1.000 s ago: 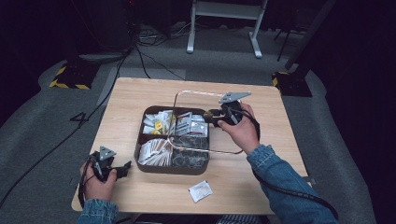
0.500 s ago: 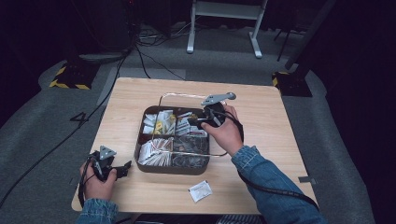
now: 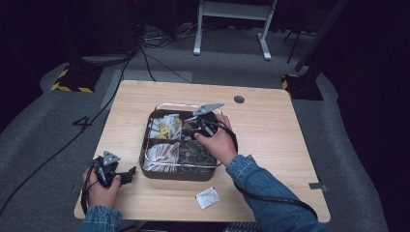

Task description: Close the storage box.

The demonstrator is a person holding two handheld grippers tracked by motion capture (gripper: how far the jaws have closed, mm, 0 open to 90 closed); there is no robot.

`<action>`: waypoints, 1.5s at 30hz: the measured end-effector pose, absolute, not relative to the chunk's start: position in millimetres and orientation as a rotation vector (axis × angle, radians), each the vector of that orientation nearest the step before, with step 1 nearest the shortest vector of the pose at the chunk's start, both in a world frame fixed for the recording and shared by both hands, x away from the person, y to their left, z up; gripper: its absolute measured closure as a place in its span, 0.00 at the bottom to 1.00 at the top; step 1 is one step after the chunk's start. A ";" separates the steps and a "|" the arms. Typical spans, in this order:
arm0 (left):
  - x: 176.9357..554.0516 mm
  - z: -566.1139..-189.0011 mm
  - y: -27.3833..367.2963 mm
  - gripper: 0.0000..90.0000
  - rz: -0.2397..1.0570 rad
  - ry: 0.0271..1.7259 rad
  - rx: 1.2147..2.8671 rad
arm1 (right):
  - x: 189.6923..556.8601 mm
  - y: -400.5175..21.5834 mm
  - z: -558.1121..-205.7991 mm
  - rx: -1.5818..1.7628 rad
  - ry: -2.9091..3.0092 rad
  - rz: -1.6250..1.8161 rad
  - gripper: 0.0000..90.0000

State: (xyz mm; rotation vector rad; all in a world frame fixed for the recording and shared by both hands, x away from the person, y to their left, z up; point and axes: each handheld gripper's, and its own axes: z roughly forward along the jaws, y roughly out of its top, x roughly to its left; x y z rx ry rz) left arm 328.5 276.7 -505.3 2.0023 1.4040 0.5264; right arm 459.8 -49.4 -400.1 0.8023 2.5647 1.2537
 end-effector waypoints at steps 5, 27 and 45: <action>328.6 -505.2 276.7 0.18 0.526 1.404 2.002 | 456.7 -39.3 -409.1 0.804 2.575 1.234 0.65; 328.6 -505.2 276.8 0.18 0.527 1.403 2.003 | 455.1 -26.2 -434.3 0.798 2.564 1.208 0.65; 328.6 -505.5 276.6 0.18 0.530 1.403 2.000 | 455.6 -27.7 -439.2 0.765 2.543 1.252 0.59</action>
